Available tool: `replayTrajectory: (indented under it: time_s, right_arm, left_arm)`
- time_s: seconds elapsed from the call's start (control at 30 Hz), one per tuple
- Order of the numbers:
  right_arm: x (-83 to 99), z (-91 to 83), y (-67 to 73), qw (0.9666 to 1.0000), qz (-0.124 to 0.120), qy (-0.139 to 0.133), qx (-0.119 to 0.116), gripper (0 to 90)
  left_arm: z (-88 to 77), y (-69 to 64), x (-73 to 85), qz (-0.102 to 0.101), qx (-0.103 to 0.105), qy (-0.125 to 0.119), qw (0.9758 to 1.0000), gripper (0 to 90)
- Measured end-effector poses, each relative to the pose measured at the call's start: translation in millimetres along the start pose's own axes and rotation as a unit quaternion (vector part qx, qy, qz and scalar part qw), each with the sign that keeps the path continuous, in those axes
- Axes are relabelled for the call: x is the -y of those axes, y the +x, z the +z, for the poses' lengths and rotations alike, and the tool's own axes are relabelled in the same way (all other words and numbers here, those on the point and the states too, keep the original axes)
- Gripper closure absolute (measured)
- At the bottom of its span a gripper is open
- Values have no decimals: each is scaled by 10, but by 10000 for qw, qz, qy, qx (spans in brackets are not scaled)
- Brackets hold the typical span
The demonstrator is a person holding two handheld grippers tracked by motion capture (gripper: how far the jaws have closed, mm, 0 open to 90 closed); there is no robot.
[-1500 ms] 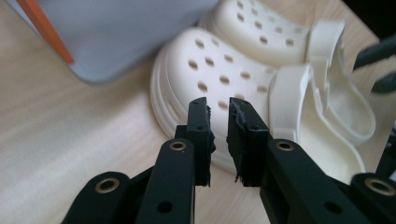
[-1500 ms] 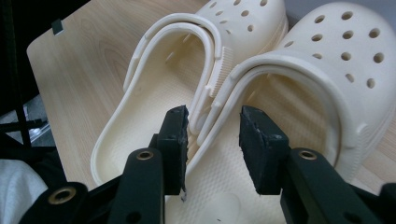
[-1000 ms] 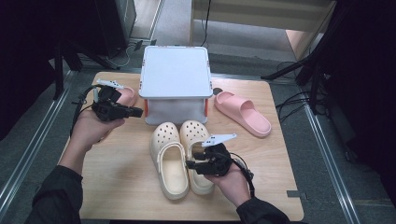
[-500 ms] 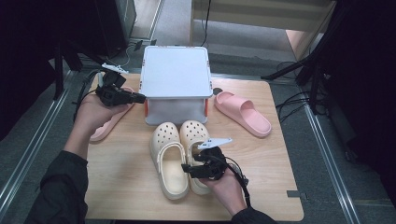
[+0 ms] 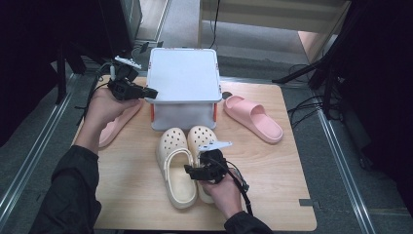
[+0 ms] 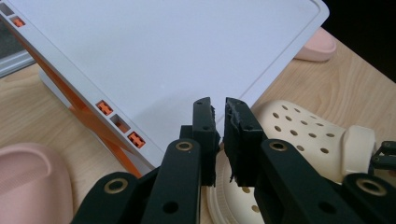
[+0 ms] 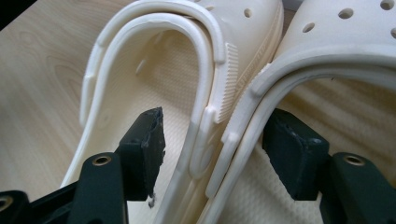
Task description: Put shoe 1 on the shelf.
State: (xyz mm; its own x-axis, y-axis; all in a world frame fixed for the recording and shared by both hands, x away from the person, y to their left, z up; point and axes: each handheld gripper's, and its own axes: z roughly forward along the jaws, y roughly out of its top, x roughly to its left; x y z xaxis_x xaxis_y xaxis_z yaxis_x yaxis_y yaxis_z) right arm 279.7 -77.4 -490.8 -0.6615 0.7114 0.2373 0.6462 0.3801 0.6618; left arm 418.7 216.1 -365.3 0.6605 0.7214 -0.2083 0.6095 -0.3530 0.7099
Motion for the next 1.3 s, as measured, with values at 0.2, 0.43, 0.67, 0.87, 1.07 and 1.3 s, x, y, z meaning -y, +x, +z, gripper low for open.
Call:
replayTrajectory:
  time_s: [0.2,0.43,0.67,0.87,1.07,1.3]
  right_arm:
    - [-37,93,-9,9999,147,-20,76,400]
    - [-59,222,-33,9995,177,150,209,448]
    - [-77,219,-40,9994,169,168,266,512]
    - [-86,190,-38,9990,231,193,336,573]
    - [-86,115,-92,9982,133,120,573,654]
    - [-129,54,-166,9989,277,100,364,666]
  left_arm:
    - [71,25,16,44,-168,131,9998,825]
    - [82,37,25,114,-327,101,9993,852]
    - [56,77,67,-66,-280,20,9996,893]
    - [54,52,83,-40,-345,-17,9994,894]
    - [54,66,90,-67,-311,-47,9995,894]
    - [51,72,92,-98,-291,-45,9995,893]
